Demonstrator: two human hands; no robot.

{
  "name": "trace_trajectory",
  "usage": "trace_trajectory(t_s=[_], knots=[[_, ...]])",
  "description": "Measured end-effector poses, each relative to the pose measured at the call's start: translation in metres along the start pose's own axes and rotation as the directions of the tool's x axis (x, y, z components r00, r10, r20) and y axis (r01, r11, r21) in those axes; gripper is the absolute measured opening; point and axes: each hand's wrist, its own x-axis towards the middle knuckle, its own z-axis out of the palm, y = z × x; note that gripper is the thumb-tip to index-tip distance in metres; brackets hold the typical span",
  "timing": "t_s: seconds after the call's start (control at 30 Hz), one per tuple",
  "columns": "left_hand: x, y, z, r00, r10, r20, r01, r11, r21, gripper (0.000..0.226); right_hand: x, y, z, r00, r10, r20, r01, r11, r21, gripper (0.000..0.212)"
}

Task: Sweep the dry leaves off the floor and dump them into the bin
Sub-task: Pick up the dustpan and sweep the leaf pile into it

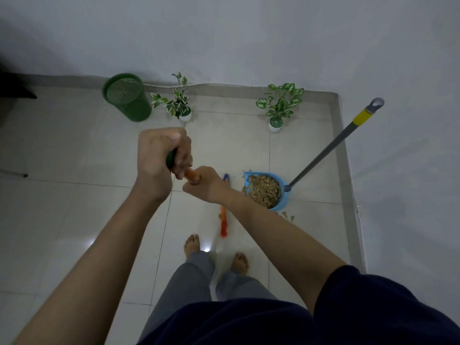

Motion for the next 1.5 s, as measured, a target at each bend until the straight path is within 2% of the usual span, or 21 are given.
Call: trace_trajectory(t_s=[0.03,0.1,0.2,0.27,0.3,0.37,0.47,0.53,0.6,0.67,0.93,1.03,1.27,1.4,1.5], knots=[[0.000,-0.004,0.000,1.000,-0.012,-0.005,0.012,1.000,-0.001,0.030,-0.003,0.005,-0.002,0.999,-0.045,0.011,0.045,0.999,0.001,0.032],[0.001,-0.010,0.000,0.999,-0.035,-0.002,0.035,0.999,-0.005,0.029,-0.004,0.018,-0.015,0.989,-0.129,0.079,0.133,0.990,-0.048,0.010],[0.007,-0.015,0.001,0.999,-0.044,0.007,0.044,0.999,-0.027,0.028,0.000,0.044,-0.067,0.984,-0.084,0.154,0.123,0.958,-0.260,0.036],[0.014,-0.016,0.002,0.999,-0.038,0.019,0.039,0.999,-0.019,0.028,0.001,0.063,-0.116,0.995,0.020,0.096,0.029,0.874,-0.485,0.042],[0.018,-0.016,0.002,0.999,-0.039,0.022,0.040,0.999,-0.014,0.028,0.001,0.073,-0.143,0.996,0.089,0.025,-0.055,0.790,-0.611,0.042],[0.024,-0.017,0.003,0.999,-0.044,0.022,0.044,0.999,-0.001,0.028,-0.005,0.089,-0.196,0.965,0.218,-0.143,-0.240,0.528,-0.815,0.044],[0.032,-0.020,0.006,0.998,-0.050,0.027,0.050,0.999,0.003,0.028,-0.014,0.113,-0.257,0.868,0.370,-0.333,-0.385,0.076,-0.920,0.044],[0.036,-0.023,0.007,0.998,-0.054,0.024,0.054,0.999,0.008,0.029,-0.018,0.122,-0.283,0.739,0.504,-0.446,-0.466,-0.095,-0.879,0.043],[0.039,-0.025,0.008,0.998,-0.050,0.026,0.050,0.999,0.014,0.030,-0.018,0.128,-0.298,0.619,0.607,-0.499,-0.502,-0.182,-0.845,0.036],[0.042,-0.026,0.009,0.998,-0.052,0.027,0.052,0.999,0.012,0.030,-0.018,0.130,-0.305,0.587,0.647,-0.487,-0.489,-0.196,-0.850,0.028],[0.046,-0.027,0.010,0.998,-0.067,0.019,0.067,0.998,0.020,0.029,-0.025,0.145,-0.296,0.753,0.606,-0.256,-0.287,-0.048,-0.957,0.025],[0.047,-0.027,0.012,0.997,-0.071,0.023,0.070,0.997,0.022,0.029,-0.047,0.148,-0.306,0.773,0.590,-0.232,-0.290,0.004,-0.957,0.022],[0.050,-0.028,0.027,0.995,-0.051,0.088,0.052,0.998,-0.016,0.028,-0.157,0.168,-0.321,0.725,0.640,-0.253,-0.390,0.080,-0.917,0.021],[0.050,-0.031,0.039,0.991,-0.040,0.131,0.045,0.998,-0.035,0.027,-0.220,0.187,-0.306,0.672,0.699,-0.244,-0.436,0.108,-0.893,0.010],[0.050,-0.033,0.047,0.987,-0.058,0.149,0.065,0.997,-0.042,0.026,-0.258,0.202,-0.289,0.614,0.744,-0.265,-0.502,0.108,-0.858,0.011]])
